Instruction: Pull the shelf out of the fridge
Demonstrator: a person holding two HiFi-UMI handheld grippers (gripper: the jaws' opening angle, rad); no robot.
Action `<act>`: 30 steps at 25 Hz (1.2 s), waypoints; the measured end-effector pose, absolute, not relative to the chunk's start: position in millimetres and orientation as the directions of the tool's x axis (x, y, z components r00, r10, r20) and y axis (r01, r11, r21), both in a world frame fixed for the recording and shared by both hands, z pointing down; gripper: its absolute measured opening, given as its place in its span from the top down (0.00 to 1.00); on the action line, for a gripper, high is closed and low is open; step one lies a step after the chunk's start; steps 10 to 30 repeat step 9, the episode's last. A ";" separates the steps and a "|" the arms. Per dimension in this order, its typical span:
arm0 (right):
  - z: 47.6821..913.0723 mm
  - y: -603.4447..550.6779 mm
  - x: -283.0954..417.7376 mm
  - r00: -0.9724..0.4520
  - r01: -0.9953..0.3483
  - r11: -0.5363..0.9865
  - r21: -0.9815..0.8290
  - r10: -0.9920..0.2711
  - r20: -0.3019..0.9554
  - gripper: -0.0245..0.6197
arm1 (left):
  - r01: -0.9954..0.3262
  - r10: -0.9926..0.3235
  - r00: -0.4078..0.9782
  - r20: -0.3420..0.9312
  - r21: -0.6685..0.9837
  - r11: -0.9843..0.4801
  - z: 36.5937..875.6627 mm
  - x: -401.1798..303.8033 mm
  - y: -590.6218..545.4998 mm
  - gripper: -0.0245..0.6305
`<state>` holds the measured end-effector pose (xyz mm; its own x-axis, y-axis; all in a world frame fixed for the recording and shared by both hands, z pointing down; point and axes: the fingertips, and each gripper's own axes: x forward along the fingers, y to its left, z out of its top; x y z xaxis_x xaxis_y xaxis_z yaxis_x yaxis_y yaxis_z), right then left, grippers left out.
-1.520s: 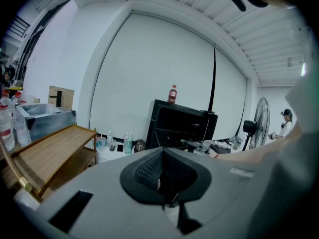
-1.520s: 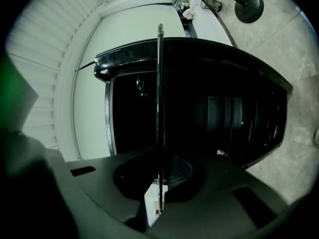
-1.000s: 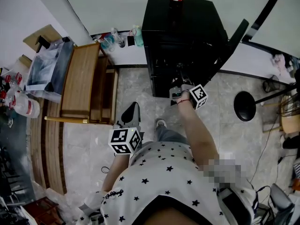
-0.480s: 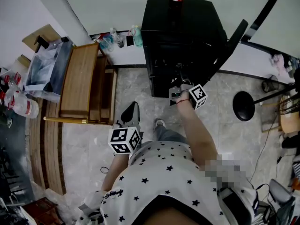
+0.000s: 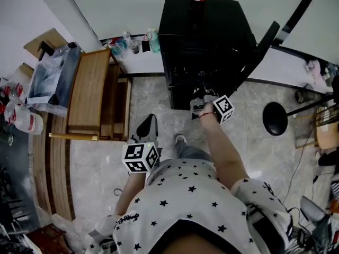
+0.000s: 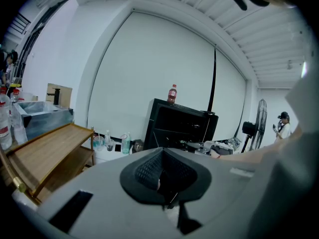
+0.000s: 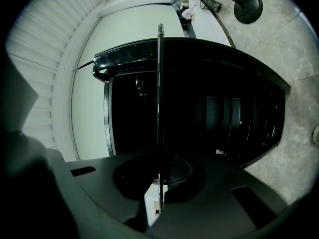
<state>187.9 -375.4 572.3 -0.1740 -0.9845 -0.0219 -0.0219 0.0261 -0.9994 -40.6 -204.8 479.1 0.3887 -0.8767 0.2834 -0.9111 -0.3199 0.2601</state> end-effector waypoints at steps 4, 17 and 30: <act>571.9 -375.3 187.3 -0.175 -0.020 0.018 -1.000 -0.984 -0.014 0.96 | -0.911 -0.876 0.389 0.285 0.262 -0.319 478.6 -39.8 -207.1 0.94; 571.5 -375.5 186.8 -0.176 -0.018 0.018 -1.000 -0.984 -0.015 0.96 | -0.910 -0.875 0.391 0.286 0.263 -0.320 479.2 -38.4 -209.7 0.94; 571.5 -375.5 186.8 -0.176 -0.018 0.018 -1.000 -0.984 -0.015 0.96 | -0.910 -0.875 0.391 0.286 0.263 -0.320 479.2 -38.4 -209.7 0.94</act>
